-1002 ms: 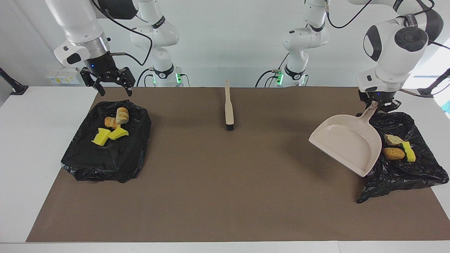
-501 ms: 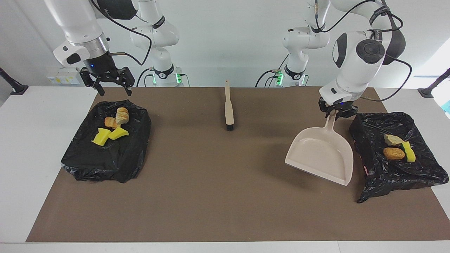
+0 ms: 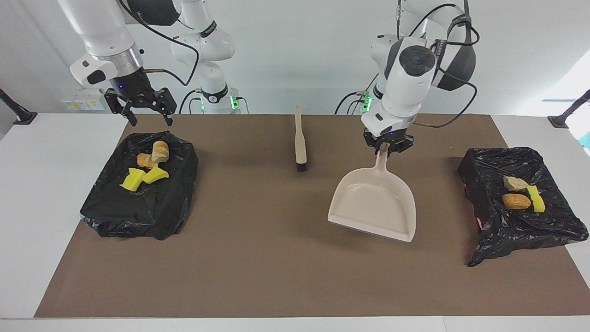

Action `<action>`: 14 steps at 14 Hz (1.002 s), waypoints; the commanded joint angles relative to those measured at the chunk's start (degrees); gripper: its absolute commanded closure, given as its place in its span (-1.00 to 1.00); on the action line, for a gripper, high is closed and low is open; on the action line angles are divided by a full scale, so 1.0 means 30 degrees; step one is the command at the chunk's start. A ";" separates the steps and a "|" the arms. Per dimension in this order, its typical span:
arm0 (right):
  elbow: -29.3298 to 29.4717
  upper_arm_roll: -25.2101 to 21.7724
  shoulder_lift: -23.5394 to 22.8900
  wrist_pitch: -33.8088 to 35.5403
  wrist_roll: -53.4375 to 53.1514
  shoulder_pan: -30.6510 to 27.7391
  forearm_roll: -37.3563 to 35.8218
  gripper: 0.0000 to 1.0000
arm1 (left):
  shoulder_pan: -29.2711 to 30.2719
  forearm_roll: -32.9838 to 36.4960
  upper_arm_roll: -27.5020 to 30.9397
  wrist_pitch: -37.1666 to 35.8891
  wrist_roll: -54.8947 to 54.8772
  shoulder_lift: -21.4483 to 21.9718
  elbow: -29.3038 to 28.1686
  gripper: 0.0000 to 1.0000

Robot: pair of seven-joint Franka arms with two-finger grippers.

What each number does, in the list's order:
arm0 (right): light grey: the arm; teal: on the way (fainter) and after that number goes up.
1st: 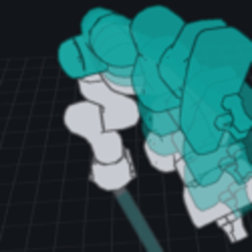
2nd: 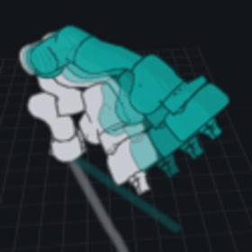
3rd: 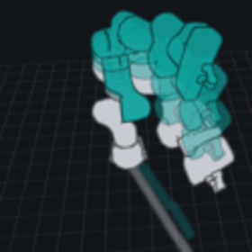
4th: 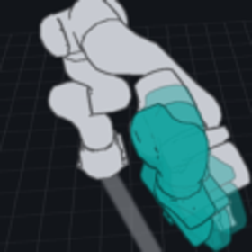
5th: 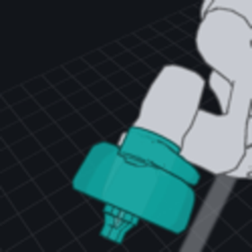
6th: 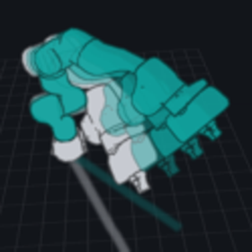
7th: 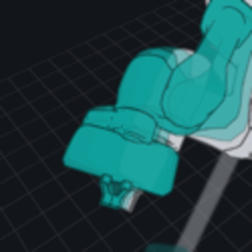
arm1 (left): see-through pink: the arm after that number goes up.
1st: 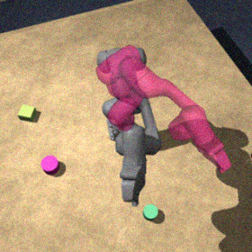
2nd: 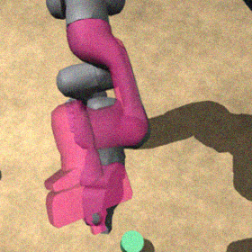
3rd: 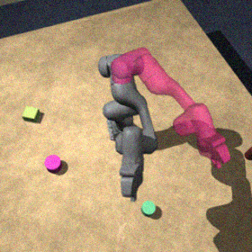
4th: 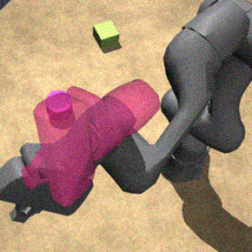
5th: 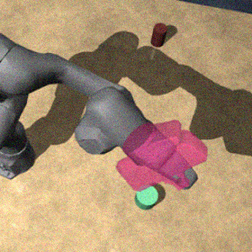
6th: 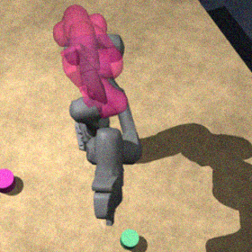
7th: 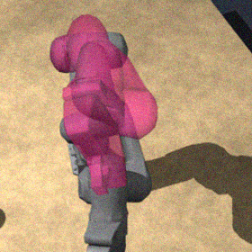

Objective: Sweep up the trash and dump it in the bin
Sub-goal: 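Bring the empty dustpan back to mid-table with the left gripper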

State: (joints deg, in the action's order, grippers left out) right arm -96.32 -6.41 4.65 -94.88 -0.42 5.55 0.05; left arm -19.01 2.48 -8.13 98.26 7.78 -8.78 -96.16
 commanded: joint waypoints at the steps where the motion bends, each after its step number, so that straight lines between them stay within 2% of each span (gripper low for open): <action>1: 0.0027 0.0086 0.0090 0.0337 0.0640 -0.0240 -0.0338 -1.00 | -0.2038 -0.0183 0.0397 -0.0909 0.2875 -0.2928 0.3219 1.00; 4: 0.0027 0.0086 0.0090 0.0337 0.0611 -0.0240 -0.0338 -1.00 | -0.3212 -0.0240 0.0397 -0.0151 0.5044 -0.4334 0.3867 1.00; 10: -0.0003 0.0086 0.0090 0.0395 0.0640 -0.0269 -0.0338 -1.00 | -0.4299 -0.0299 0.0368 0.2017 0.7365 -0.5217 0.3635 1.00; 12: -0.0119 0.0086 0.0177 0.0395 0.0640 -0.0269 -0.0338 -1.00 | -0.5057 -0.0154 0.0397 0.3127 0.8909 -0.6327 0.3664 1.00; 14: -0.0207 0.0086 0.0236 0.0366 0.0669 -0.0472 -0.0338 -1.00 | -0.5119 -0.0064 0.0368 0.4419 0.9124 -0.6829 0.3576 1.00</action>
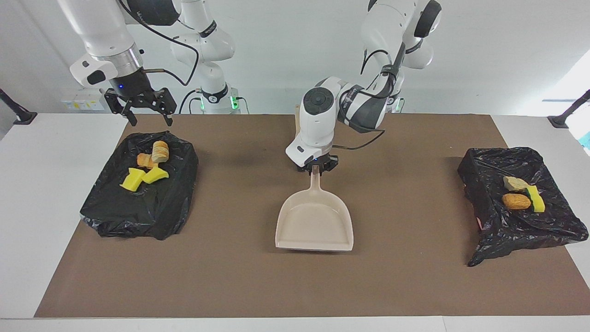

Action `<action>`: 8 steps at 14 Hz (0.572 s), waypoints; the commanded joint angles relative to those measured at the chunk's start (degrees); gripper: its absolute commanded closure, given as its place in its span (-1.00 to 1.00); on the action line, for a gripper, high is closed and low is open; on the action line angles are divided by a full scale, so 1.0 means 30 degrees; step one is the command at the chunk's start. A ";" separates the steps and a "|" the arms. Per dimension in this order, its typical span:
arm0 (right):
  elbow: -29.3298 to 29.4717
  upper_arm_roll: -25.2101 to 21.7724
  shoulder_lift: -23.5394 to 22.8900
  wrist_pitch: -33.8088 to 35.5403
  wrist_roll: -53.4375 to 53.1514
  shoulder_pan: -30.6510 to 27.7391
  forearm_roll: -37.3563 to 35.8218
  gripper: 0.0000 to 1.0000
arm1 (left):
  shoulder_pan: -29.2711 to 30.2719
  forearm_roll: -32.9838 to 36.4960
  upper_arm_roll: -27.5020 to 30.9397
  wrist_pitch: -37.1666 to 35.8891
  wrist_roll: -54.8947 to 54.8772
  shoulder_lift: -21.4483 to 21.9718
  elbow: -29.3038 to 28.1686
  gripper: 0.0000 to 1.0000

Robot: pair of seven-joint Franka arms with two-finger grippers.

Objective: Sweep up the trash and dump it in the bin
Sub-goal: 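Lower the dustpan onto the table, open the left gripper and withdraw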

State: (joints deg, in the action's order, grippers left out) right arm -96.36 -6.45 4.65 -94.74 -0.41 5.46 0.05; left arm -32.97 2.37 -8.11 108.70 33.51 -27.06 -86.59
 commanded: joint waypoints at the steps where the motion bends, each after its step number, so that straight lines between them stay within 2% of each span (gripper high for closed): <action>1: -0.0195 0.0100 0.0236 0.0321 0.0665 -0.0473 -0.0337 -1.00 | -0.0435 0.0000 0.0358 0.1031 0.0549 -0.0708 0.0271 1.00; 2: -0.0224 0.0100 0.0236 0.0321 0.0665 -0.0473 -0.0337 -1.00 | -0.0406 -0.0028 0.0387 0.1003 0.0578 -0.0679 0.0241 0.62; 3: -0.0195 0.0100 0.0236 0.0321 0.0665 -0.0473 -0.0337 -1.00 | -0.0347 -0.0029 0.0387 0.1003 0.0636 -0.0620 0.0270 -0.95; 5: -0.0224 0.0100 0.0236 0.0205 0.0636 -0.0473 -0.0337 -1.00 | -0.0173 -0.0029 0.0475 0.0624 0.0696 -0.0270 0.0183 -1.00; 8: -0.0224 0.0130 0.0236 0.0233 0.0636 -0.0473 -0.0337 -1.00 | 0.0354 -0.0029 0.1089 0.0242 0.0666 0.0988 -0.0198 -1.00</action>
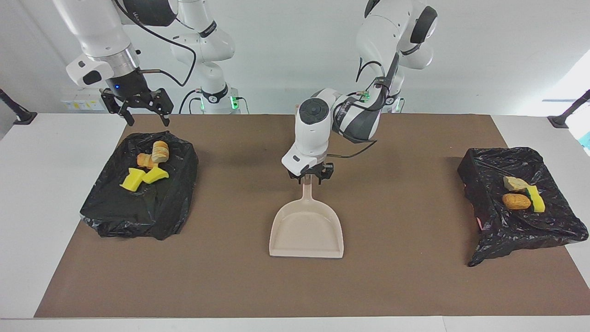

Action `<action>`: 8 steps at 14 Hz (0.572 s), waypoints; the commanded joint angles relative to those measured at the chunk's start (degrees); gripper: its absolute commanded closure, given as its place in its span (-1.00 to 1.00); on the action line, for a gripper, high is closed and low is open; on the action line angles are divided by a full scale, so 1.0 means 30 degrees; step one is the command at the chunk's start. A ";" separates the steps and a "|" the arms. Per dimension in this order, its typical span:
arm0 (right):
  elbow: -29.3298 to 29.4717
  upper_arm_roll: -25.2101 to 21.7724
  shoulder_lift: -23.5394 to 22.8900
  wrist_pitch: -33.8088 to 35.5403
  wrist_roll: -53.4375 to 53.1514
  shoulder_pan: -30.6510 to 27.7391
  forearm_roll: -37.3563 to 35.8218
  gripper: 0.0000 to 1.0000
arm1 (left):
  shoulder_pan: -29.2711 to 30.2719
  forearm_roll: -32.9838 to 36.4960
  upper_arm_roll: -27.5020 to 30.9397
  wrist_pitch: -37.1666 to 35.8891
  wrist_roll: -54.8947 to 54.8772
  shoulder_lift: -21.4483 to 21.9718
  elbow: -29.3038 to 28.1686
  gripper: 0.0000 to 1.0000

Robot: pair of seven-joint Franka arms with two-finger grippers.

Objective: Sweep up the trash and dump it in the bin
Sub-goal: 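Lower the dustpan onto the table, open the left gripper and withdraw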

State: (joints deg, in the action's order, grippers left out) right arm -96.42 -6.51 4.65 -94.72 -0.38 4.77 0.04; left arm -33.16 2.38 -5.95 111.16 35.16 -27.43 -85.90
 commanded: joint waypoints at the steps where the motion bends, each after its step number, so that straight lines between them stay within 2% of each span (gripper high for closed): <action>1: -0.0204 0.0148 0.0236 0.0196 0.0623 -0.0242 -0.0337 -1.00 | 0.0881 -0.0032 0.0545 -0.0955 -0.0056 0.1407 -0.0430 -1.00; 4: -0.0204 0.0119 0.0236 0.0196 0.0652 -0.0242 -0.0337 -1.00 | 0.2318 0.0521 0.1013 -0.1895 -0.1106 0.1907 -0.0197 -1.00; 8: -0.0204 0.0119 0.0236 0.0196 0.0652 -0.0242 -0.0337 -1.00 | 0.4981 0.0234 0.1220 -0.2510 -0.6164 0.3223 -0.0196 -1.00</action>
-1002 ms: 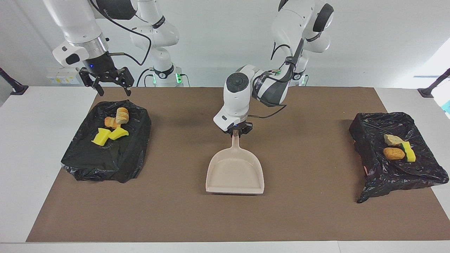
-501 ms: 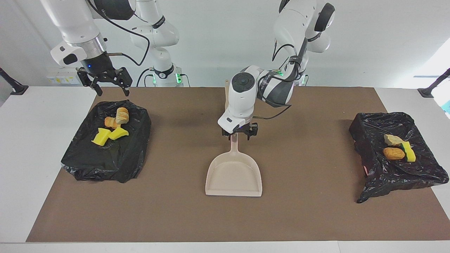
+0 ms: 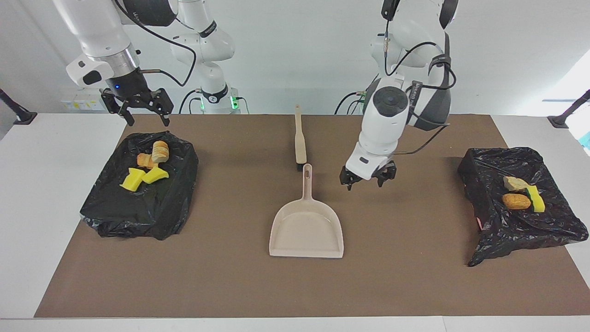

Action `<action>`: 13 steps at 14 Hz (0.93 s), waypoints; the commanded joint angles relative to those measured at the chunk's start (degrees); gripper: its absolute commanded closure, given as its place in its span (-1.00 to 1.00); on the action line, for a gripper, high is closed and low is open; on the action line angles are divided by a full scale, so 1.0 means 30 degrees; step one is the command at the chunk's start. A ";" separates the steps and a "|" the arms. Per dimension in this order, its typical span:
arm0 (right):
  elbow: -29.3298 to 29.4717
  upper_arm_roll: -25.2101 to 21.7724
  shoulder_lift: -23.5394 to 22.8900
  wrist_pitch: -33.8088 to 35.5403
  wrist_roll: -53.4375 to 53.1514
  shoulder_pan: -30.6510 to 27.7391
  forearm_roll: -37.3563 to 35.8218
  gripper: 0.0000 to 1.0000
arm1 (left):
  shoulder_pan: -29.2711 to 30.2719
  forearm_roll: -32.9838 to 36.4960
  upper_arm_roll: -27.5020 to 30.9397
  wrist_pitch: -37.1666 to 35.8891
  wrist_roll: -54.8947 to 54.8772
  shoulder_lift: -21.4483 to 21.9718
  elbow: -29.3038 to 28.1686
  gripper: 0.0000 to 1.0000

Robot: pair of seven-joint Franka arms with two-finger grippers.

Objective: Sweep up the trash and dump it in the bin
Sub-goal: 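Lower the dustpan onto the table, open the left gripper and withdraw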

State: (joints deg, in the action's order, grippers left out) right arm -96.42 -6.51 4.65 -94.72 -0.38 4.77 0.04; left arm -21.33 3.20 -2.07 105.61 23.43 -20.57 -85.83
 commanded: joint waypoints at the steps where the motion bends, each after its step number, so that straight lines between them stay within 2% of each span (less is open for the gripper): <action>1: -0.0203 0.0119 0.0236 0.0167 0.0681 -0.0242 -0.0337 -1.00 | 0.1800 -0.0333 -0.0070 -0.0925 -0.3288 0.1519 -0.0306 -1.00; 4: -0.0203 0.0119 0.0236 0.0196 0.0652 -0.0242 -0.0337 -1.00 | 0.3561 -0.1505 -0.0041 -0.1512 -0.6076 0.2663 -0.0423 -1.00; 9: -0.0204 0.0119 0.0265 0.0225 0.0652 -0.0242 -0.0337 -1.00 | 0.6079 -0.1566 -0.0070 -0.3094 -0.9736 0.4101 -0.0600 -1.00; 13: -0.0233 0.0119 0.0265 0.0254 0.0652 -0.0242 -0.0337 -1.00 | 0.6494 -0.1508 -0.0041 -0.4208 -0.9774 0.5066 -0.0716 -1.00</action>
State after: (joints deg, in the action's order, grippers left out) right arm -96.42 -6.51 4.65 -94.72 -0.37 4.77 0.04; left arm -2.24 -0.38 -1.85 94.15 -5.64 -8.23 -85.95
